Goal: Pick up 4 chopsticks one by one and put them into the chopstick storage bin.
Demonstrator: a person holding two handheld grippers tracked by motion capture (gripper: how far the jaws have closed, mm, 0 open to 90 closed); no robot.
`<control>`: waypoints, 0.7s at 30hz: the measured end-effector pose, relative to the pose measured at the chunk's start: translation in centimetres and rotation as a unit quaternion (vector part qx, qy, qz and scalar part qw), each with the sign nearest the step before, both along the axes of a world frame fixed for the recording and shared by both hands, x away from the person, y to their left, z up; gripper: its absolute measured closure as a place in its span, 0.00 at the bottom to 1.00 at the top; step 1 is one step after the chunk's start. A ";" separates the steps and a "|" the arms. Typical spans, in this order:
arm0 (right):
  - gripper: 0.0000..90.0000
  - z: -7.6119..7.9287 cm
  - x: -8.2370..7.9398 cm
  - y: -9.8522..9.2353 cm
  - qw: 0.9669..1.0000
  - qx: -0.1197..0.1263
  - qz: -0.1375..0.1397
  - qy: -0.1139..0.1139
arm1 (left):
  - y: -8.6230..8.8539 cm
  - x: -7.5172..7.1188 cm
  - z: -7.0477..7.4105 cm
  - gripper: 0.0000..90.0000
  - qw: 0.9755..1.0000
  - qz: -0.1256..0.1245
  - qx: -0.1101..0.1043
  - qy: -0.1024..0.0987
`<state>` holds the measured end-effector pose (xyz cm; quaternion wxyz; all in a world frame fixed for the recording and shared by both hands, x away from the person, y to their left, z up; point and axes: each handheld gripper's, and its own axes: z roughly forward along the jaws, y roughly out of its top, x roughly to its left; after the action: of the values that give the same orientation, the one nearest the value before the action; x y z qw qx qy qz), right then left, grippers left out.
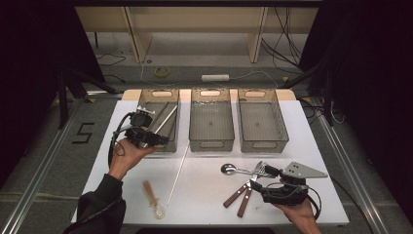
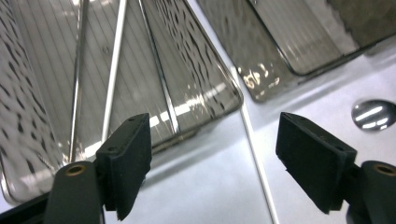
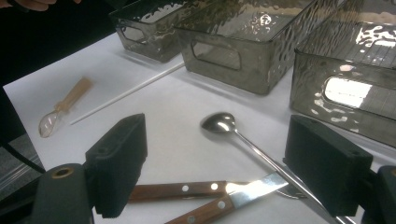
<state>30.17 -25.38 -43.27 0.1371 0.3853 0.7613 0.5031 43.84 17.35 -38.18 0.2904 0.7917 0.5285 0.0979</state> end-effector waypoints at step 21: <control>0.24 0.0 0.0 0.2 1.000 -0.002 0.003 0.001 | -3.9 -1.7 -4.4 0.51 0.995 -0.042 0.035 0.088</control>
<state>30.18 -25.20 -43.27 0.1359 0.3829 0.7637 0.5017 42.10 13.48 -42.59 0.2184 0.8287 0.5142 0.0341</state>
